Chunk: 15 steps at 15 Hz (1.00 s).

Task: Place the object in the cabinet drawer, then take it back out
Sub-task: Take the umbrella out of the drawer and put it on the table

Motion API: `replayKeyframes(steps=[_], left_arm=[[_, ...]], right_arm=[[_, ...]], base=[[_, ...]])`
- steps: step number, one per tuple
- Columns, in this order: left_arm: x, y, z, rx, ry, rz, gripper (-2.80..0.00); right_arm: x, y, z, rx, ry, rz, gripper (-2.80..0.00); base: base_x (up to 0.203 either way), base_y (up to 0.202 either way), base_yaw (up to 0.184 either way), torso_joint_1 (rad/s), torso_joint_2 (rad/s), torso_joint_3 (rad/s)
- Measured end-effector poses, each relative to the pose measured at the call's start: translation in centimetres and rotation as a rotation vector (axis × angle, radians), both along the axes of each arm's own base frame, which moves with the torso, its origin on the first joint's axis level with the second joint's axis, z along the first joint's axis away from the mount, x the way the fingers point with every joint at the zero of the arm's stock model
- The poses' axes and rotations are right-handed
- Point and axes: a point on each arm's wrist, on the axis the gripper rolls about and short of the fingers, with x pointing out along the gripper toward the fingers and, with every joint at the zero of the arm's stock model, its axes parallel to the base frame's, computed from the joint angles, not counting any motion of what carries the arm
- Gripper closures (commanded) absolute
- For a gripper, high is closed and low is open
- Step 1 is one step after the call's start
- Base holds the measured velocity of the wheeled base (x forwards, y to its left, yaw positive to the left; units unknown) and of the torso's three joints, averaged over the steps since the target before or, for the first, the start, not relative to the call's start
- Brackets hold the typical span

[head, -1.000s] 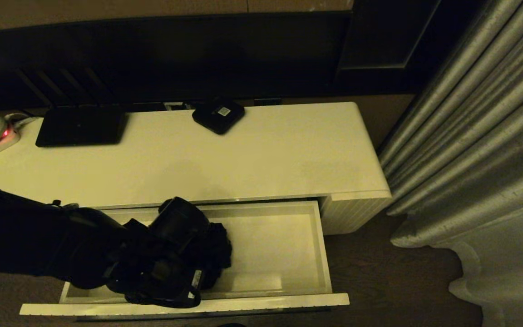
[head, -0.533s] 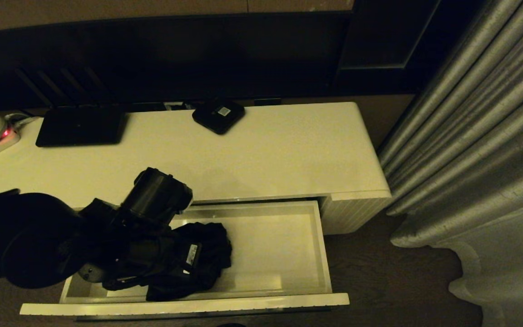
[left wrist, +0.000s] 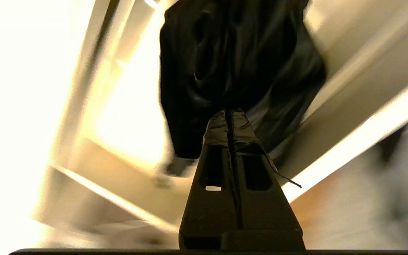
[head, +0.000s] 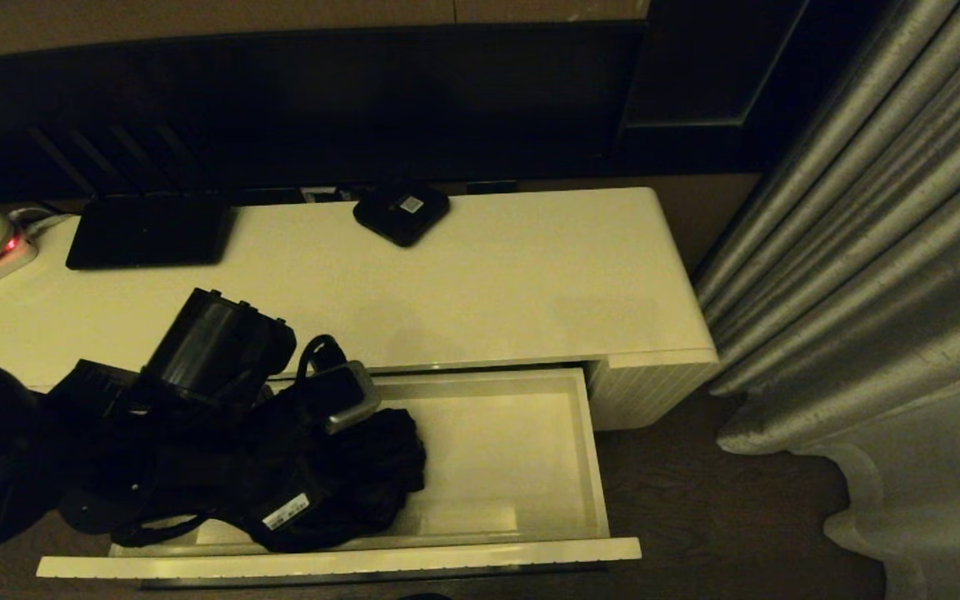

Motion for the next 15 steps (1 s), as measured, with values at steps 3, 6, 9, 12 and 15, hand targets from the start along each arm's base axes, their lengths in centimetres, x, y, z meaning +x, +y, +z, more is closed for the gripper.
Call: replayKeyframes(steps=[3, 6, 9, 12, 15], left_arm=[[-0.4, 0.2, -0.2, 0.148, 0.007, -0.214, 0.0], [-0.9, 0.3, -0.8, 0.149, 0.076, -0.324, 0.0], [-1.3, 0.3, -1.2, 0.132, 0.136, -0.362, 0.0], [-1.3, 0.3, -1.6, 0.131, 0.163, -0.402, 0.0], [-1.3, 0.4, -1.6, 0.169, 0.174, -0.445, -2.8]], right_arm=[[0.0, 0.0, 0.0, 0.0, 0.0, 0.0, 0.0], [0.0, 0.0, 0.0, 0.0, 0.0, 0.0, 0.0], [0.0, 0.0, 0.0, 0.0, 0.0, 0.0, 0.0], [0.0, 0.0, 0.0, 0.0, 0.0, 0.0, 0.0], [0.0, 0.0, 0.0, 0.0, 0.0, 0.0, 0.0]], base=[[0.0, 0.0, 0.0, 0.0, 0.0, 0.0], [0.0, 0.0, 0.0, 0.0, 0.0, 0.0], [0.0, 0.0, 0.0, 0.0, 0.0, 0.0], [0.0, 0.0, 0.0, 0.0, 0.0, 0.0], [0.0, 0.0, 0.0, 0.0, 0.0, 0.0]])
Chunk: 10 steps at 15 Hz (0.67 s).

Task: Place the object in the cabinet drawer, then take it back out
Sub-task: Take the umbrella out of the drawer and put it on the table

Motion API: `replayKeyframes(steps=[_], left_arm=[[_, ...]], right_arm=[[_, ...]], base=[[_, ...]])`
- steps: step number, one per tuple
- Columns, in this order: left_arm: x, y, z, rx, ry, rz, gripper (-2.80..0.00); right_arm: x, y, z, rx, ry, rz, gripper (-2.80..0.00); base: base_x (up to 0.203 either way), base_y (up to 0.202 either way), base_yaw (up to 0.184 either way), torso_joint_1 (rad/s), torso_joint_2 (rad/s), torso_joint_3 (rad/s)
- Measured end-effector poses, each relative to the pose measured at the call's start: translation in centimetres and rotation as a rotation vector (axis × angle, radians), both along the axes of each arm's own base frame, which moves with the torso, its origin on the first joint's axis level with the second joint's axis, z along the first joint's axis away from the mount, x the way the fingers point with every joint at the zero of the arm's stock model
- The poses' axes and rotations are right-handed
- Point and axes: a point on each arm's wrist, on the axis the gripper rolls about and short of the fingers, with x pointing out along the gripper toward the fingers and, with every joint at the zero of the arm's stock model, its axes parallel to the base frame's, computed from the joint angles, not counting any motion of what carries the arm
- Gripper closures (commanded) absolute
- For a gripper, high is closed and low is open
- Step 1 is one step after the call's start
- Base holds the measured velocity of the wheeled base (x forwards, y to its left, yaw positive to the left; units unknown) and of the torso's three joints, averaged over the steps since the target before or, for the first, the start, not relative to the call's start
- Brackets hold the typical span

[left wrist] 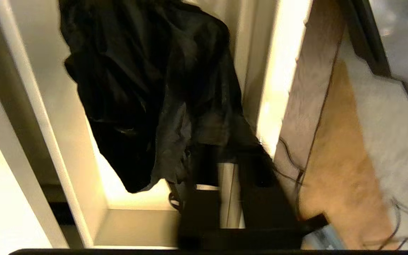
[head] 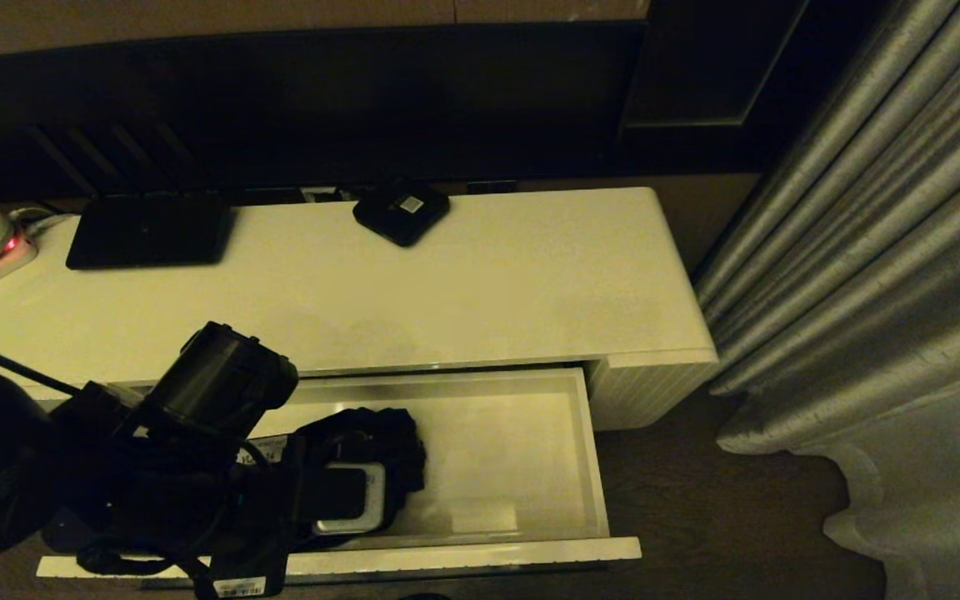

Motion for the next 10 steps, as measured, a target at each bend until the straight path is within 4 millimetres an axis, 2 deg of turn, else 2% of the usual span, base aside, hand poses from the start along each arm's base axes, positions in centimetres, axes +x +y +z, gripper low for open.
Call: replayKeyframes(steps=[4, 10], left_arm=[[0.4, 0.0, 0.2, 0.019, -0.009, 0.003, -2.8], [1.8, 0.0, -0.7, 0.058, 0.015, 0.024, -2.8]], right_arm=[[0.0, 0.0, 0.0, 0.0, 0.0, 0.0, 0.0], [0.0, 0.0, 0.0, 0.0, 0.0, 0.0, 0.0]], base=[[0.0, 0.0, 0.0, 0.0, 0.0, 0.0], [0.0, 0.0, 0.0, 0.0, 0.0, 0.0]])
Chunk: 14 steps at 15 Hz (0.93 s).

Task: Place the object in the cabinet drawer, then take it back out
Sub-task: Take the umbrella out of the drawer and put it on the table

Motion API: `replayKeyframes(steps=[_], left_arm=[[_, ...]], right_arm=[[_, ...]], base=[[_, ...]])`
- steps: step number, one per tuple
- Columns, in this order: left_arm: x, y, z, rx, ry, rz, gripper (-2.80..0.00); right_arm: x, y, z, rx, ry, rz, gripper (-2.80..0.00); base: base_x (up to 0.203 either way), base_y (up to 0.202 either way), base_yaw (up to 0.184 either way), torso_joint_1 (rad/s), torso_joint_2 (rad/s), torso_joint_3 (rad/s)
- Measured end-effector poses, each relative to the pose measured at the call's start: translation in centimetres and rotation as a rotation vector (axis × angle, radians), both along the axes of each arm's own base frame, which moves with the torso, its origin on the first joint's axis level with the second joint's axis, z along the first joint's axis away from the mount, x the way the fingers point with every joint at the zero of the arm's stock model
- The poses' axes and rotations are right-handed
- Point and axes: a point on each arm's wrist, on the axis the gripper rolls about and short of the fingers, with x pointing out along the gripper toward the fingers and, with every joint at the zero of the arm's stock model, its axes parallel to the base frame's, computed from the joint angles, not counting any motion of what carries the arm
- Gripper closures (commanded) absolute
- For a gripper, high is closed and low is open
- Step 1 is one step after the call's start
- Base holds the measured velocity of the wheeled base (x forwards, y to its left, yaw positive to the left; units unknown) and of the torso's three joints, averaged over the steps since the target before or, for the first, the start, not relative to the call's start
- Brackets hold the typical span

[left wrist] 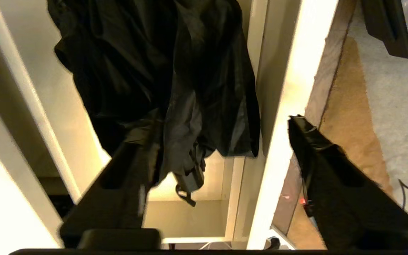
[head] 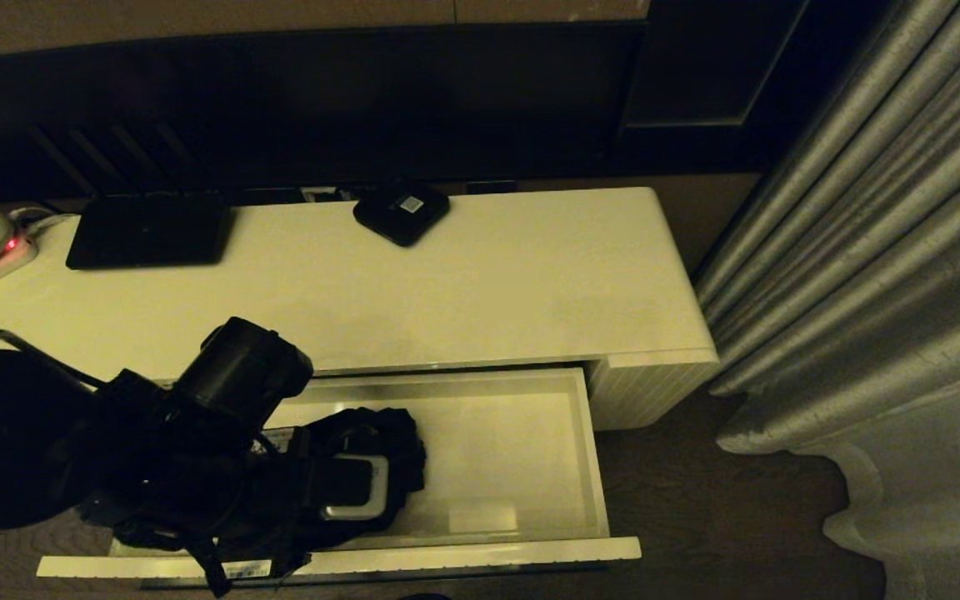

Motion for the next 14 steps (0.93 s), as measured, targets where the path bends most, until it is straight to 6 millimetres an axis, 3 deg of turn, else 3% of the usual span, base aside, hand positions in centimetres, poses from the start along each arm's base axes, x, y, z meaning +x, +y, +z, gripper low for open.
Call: replayKeyframes(steps=[14], left_arm=[[2.8, -1.1, -1.3, -0.009, 0.051, -0.006, -2.8]], right_arm=[[0.0, 0.0, 0.0, 0.0, 0.0, 0.0, 0.0]], base=[[0.0, 0.0, 0.0, 0.0, 0.0, 0.0]])
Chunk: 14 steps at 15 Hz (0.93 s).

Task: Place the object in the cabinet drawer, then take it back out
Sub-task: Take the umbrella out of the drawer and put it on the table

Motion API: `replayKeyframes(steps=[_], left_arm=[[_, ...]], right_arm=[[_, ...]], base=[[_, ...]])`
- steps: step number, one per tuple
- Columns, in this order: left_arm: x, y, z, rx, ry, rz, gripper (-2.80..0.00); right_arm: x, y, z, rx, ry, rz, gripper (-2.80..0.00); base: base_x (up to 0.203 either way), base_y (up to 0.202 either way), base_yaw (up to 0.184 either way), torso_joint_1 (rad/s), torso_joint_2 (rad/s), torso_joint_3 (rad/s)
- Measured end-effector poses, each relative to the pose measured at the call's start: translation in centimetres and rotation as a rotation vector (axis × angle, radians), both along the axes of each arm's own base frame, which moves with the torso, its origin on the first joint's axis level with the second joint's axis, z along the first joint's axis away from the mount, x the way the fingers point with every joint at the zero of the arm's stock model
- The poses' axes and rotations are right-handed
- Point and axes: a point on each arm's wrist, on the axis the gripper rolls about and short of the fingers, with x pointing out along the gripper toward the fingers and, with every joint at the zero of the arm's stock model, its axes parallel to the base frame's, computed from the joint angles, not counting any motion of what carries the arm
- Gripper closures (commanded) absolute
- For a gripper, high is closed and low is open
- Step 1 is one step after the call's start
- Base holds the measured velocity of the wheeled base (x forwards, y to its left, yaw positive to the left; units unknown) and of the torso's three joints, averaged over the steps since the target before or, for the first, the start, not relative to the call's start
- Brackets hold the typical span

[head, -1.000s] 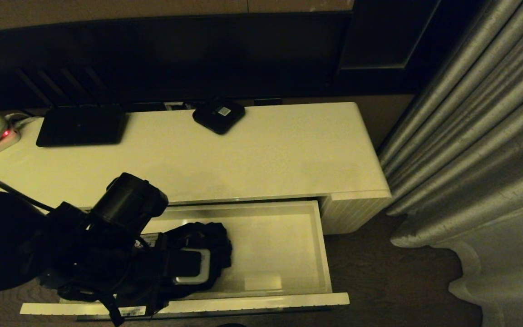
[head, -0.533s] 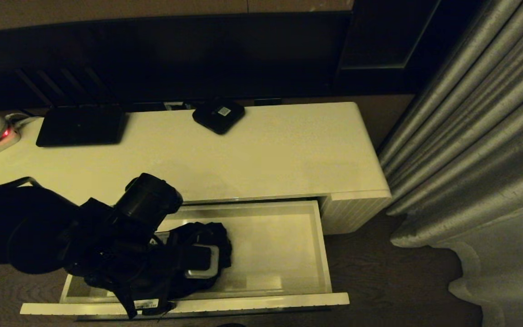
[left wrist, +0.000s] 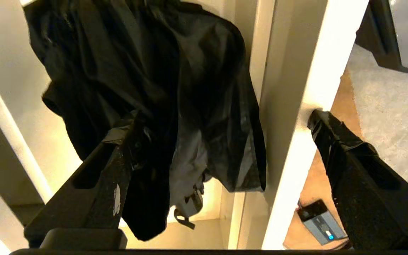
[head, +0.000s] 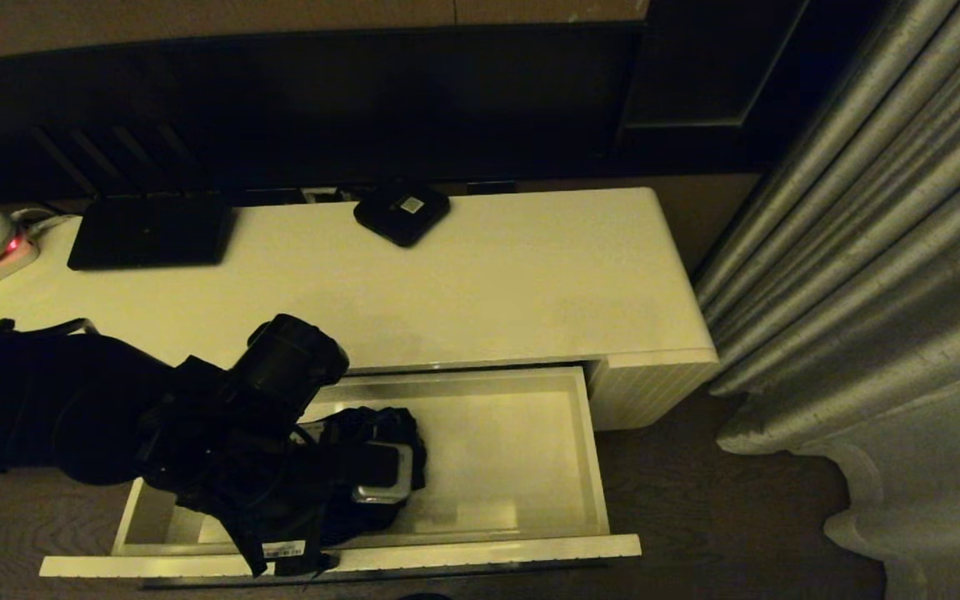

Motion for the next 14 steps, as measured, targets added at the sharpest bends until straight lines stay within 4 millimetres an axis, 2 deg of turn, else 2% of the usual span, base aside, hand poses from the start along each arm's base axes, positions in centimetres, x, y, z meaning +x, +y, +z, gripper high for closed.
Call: replayKeyframes(steps=[4, 8, 10, 14], left_arm=[[-0.6, 0.4, 0.7, 0.007, 0.001, 0.0, -2.8], [-1.4, 0.7, 2.7, 0.0, -0.014, 0.0, -2.8], [-1.2, 0.7, 3.1, -0.007, -0.038, 0.003, -2.8], [0.2, 0.5, 2.5, -0.012, -0.057, 0.022, -2.8]], right_arm=[[0.0, 0.0, 0.0, 0.0, 0.0, 0.0, 0.0], [0.0, 0.0, 0.0, 0.0, 0.0, 0.0, 0.0], [0.0, 0.0, 0.0, 0.0, 0.0, 0.0, 0.0], [0.0, 0.0, 0.0, 0.0, 0.0, 0.0, 0.0]], base=[[0.0, 0.0, 0.0, 0.0, 0.0, 0.0], [0.0, 0.0, 0.0, 0.0, 0.0, 0.0], [0.0, 0.0, 0.0, 0.0, 0.0, 0.0], [0.0, 0.0, 0.0, 0.0, 0.0, 0.0]])
